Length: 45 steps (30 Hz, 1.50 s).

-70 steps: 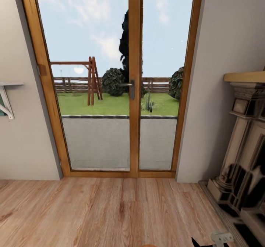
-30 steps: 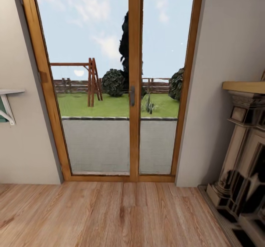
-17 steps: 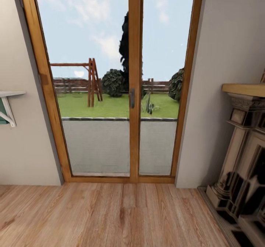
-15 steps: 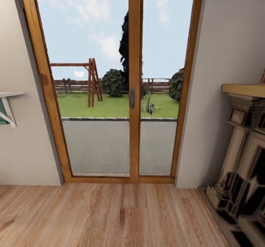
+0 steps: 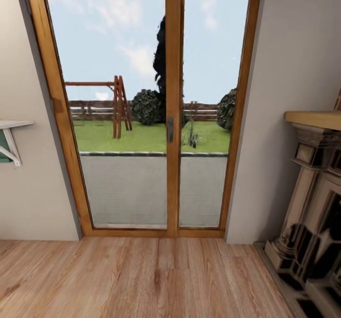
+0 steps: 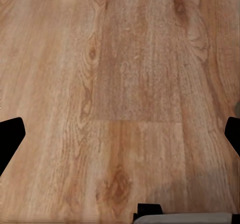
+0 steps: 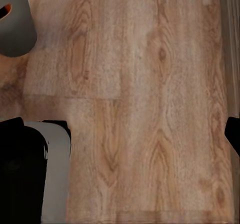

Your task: Put the three can of soda from the living room inside the tash can in the kitchen.

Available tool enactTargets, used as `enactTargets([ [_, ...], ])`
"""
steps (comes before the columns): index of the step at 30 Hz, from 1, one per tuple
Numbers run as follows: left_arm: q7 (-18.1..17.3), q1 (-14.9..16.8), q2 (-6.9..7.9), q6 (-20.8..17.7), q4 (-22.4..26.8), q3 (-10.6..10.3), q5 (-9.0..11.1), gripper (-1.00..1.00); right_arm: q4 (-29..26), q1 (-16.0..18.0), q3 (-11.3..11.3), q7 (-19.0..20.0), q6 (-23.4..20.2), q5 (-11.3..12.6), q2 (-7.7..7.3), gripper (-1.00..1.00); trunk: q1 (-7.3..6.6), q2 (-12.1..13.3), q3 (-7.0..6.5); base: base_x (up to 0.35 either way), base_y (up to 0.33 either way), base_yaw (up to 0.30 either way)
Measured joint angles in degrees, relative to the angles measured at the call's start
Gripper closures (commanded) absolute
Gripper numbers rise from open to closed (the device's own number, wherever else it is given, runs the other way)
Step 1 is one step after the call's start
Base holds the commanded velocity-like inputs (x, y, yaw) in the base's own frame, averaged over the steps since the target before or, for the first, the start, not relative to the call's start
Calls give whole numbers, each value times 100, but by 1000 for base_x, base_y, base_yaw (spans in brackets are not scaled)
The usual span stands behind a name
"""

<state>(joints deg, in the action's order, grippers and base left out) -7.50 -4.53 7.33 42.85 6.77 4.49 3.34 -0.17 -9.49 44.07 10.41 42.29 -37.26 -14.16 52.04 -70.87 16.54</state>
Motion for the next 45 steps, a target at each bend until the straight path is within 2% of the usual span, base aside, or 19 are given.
enactTargets([
  [7, 3, -135, -11, 2, -137, 0, 2, -100, -31, -5, -7, -117, -555, -13, 292, -100, -154, 281, -125, 0, 0, 0],
  [15, 10, -171, -14, -13, -371, 7, 12, -100, -24, -4, 4, -139, -741, 1, 357, -100, -329, 602, -269, 0, 0, 0],
  [18, 31, -187, -33, -20, -563, 11, 20, -100, -17, -7, -3, -142, -1071, -10, 425, -100, -395, 722, -323, 0, 0, 0],
  [23, 72, -330, -81, -50, -703, 47, 60, -100, -24, -6, 23, -149, -1356, 6, 585, -100, -505, 922, -413, 0, 0, 0],
  [27, 201, -362, -80, -82, -730, 111, 139, -100, -4, -6, 57, -152, -1443, 21, 597, -100, -593, 1083, -485, 0, 0, 0],
  [28, 251, -364, -79, -86, -731, 124, 176, -100, -2, -7, 61, -151, -1469, 22, 597, -100, -615, 1123, -503, 0, 0, 0],
  [29, 445, -369, -83, -124, -736, 162, 302, -100, 4, -7, 72, -151, -1553, 27, 598, -100, -637, 1163, -521, 0, 0, 0],
  [30, 485, -370, -83, -158, -736, 158, 317, -100, 5, -7, 75, -152, -1568, 29, 598, -100, -659, 1203, -539, 0, 0, 0],
  [37, 608, -391, -76, -458, -739, 171, 383, -100, 8, -6, 83, -153, -1612, 34, 599, -100, -813, 1484, -664, 0, 0, 0],
  [45, 626, -423, -80, -538, -739, 170, 389, -100, 8, -5, 92, -153, -1618, 34, 592, -100, -988, 1805, -808, 0, 0, 0],
])
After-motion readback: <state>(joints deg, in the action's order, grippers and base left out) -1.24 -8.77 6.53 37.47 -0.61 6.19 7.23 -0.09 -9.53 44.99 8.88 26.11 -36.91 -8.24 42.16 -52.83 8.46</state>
